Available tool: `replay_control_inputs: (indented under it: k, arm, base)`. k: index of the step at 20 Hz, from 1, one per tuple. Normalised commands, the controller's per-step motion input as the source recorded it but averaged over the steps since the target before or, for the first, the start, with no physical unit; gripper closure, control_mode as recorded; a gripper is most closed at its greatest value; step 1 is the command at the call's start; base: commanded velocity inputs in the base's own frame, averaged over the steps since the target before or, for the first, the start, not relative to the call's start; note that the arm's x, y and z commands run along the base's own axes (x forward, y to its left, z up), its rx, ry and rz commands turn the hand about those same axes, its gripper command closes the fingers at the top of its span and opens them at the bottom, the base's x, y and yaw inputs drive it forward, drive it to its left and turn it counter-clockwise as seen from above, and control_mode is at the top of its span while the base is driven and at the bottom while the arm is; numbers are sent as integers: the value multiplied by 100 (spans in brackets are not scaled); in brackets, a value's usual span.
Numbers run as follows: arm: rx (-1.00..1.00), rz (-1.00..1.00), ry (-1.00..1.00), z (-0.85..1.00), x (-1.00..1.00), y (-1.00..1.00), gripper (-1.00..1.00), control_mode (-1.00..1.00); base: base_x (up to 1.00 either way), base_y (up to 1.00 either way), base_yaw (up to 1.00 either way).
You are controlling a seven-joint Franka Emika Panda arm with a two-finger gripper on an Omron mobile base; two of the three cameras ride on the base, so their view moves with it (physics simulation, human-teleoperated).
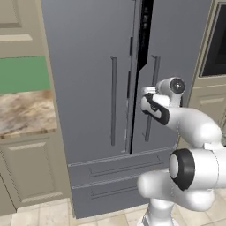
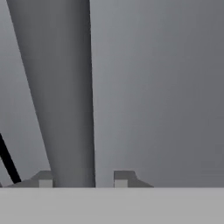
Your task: Place one of the steaks on the plate and the other in the bowl. Then place the bowl in the fridge.
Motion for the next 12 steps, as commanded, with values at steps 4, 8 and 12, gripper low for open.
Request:
replay_control_inputs:
  k: [4, 8, 12]
  arm:
    - [5, -1, -43, -67, -95, -100, 100, -100]
    - [13, 0, -22, -58, -64, -100, 100, -100]
    - [13, 0, -12, -45, -34, -100, 100, -100]
  base:
    - [0, 0, 0]
    - [0, 0, 0]
    - [0, 0, 0]
